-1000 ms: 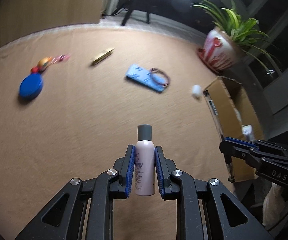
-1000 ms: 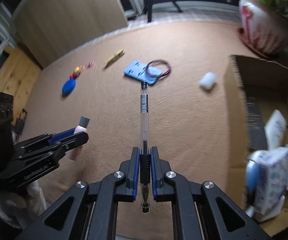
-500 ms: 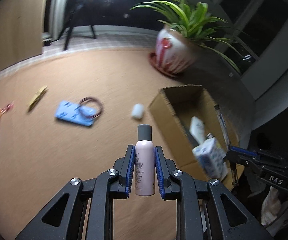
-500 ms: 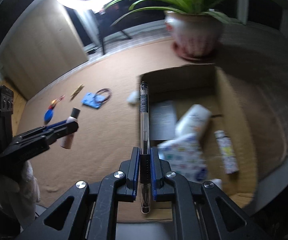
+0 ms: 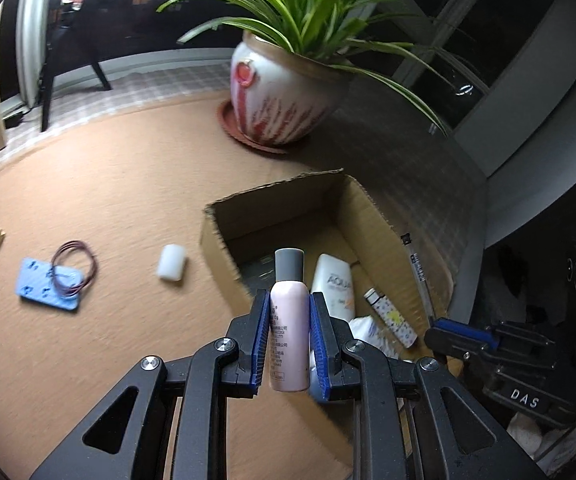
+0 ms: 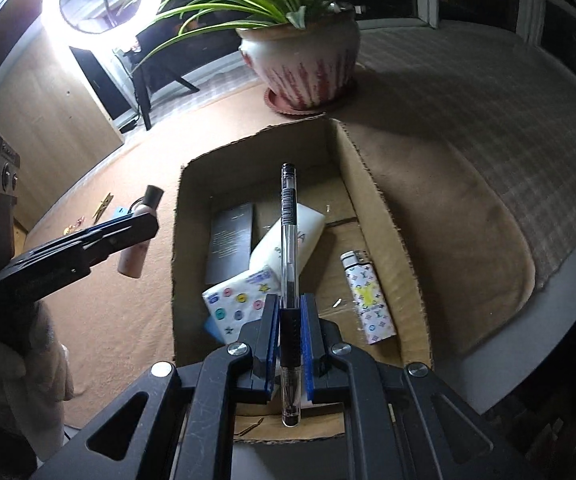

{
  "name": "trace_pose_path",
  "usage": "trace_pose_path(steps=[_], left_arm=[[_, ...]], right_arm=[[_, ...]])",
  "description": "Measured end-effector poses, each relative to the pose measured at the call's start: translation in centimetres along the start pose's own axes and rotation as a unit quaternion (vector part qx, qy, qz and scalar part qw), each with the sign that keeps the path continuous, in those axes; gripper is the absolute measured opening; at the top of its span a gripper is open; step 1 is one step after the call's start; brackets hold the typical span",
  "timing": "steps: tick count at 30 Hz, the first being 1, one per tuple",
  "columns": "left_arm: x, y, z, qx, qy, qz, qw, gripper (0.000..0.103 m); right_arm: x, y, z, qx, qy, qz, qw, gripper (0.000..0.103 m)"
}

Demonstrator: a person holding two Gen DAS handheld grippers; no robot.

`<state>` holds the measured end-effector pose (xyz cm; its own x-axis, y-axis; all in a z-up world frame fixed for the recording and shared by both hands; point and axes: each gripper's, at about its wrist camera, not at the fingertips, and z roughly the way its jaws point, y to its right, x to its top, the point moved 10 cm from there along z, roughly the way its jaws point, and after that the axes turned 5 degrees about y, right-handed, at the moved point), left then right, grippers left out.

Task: Organize objects
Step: 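Carry the lotion bottle and pen in both tools over the box, then open both tools to drop the lotion bottle and pen into the box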

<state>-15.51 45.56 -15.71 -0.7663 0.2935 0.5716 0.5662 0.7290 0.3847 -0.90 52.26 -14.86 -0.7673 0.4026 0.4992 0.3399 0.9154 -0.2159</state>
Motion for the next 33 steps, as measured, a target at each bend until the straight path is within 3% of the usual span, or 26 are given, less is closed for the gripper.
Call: trace_pose_path(steps=[11, 13, 14, 15, 16, 18, 33], left_arm=[[0.4, 0.5, 1.9, 0.002, -0.006, 0.006, 1.0, 0.021], [0.5, 0.3, 1.9, 0.005, -0.005, 0.0, 1.0, 0.031], [0.6, 0.1, 1.9, 0.007, -0.003, -0.002, 1.0, 0.044], [0.8, 0.0, 1.7, 0.01, 0.003, -0.002, 0.9999, 0.053], [0.9, -0.1, 1.5, 0.012, 0.006, -0.001, 0.9999, 0.054], [0.8, -0.4, 1.3, 0.015, 0.005, -0.001, 0.9999, 0.054], [0.6, -3.9, -1.7, 0.046, 0.019, -0.016, 0.9986, 0.054]], right_arm=[[0.1, 0.4, 0.5, 0.003, -0.002, 0.004, 1.0, 0.01], [0.4, 0.4, 0.4, 0.008, 0.003, 0.006, 1.0, 0.012], [0.4, 0.4, 0.3, 0.007, 0.004, 0.007, 1.0, 0.015], [0.5, 0.5, 0.3, 0.005, 0.006, 0.009, 1.0, 0.028], [0.6, 0.5, 0.1, 0.003, 0.011, 0.01, 1.0, 0.045], [1.0, 0.4, -0.3, 0.001, 0.023, 0.004, 1.0, 0.057], [1.3, -2.5, 0.3, 0.005, 0.019, -0.027, 0.999, 0.06]])
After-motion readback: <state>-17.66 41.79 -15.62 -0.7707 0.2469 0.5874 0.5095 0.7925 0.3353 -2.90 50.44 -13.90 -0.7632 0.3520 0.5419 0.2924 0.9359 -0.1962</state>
